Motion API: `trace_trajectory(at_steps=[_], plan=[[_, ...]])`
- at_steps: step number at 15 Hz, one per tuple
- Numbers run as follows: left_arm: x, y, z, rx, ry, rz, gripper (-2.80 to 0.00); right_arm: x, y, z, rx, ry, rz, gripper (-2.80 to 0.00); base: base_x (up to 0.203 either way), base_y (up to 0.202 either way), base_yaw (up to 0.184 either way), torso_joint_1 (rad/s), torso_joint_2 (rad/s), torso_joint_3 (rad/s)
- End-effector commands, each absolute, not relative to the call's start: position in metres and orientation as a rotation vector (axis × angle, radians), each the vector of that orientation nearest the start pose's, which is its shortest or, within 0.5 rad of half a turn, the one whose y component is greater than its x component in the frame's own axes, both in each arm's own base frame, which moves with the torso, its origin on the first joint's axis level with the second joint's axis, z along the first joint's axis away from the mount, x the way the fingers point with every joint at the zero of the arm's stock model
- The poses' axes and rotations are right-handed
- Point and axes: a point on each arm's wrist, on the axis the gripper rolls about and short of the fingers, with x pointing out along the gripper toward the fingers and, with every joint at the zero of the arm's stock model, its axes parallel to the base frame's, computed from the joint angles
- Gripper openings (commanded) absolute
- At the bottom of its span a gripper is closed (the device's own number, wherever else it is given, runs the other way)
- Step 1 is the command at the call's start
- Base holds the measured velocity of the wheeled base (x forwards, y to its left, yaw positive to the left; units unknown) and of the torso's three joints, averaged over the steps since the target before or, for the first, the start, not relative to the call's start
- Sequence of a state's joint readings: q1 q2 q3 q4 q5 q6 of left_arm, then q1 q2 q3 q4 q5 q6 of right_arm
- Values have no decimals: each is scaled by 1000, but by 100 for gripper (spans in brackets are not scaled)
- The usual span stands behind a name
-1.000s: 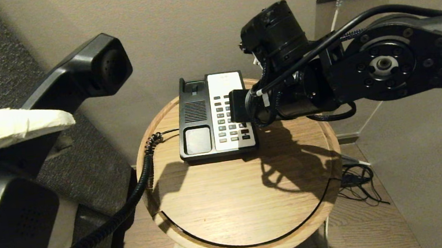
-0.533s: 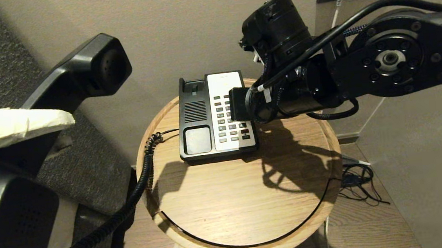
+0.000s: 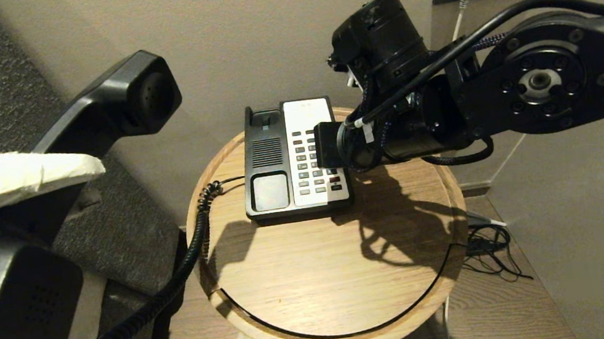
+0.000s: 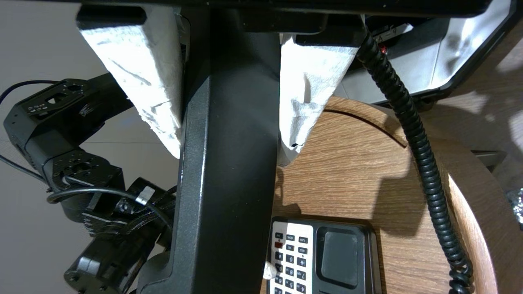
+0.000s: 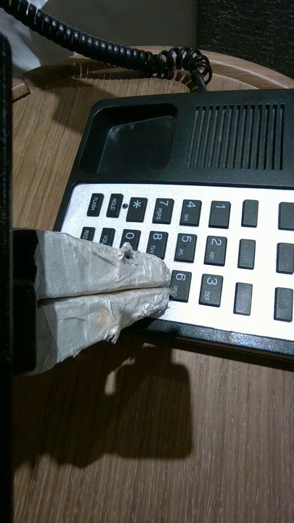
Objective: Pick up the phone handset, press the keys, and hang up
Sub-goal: Dial the number
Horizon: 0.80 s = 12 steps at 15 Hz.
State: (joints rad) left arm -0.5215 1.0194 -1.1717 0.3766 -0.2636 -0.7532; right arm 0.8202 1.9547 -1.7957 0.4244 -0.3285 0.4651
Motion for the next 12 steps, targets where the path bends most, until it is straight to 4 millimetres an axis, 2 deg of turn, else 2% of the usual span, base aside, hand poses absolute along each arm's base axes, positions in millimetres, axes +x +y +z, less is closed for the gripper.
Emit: trace_trajectory(at_steps=[1, 12], plan=[[87, -57, 333, -684, 518, -655, -280, 265, 274, 268, 127, 592, 347, -280, 0, 0, 0, 0, 0, 0], [89, -58, 330, -684, 523, -654, -280, 267, 276, 256, 100, 625, 337, -280, 0, 0, 0, 0, 0, 0]])
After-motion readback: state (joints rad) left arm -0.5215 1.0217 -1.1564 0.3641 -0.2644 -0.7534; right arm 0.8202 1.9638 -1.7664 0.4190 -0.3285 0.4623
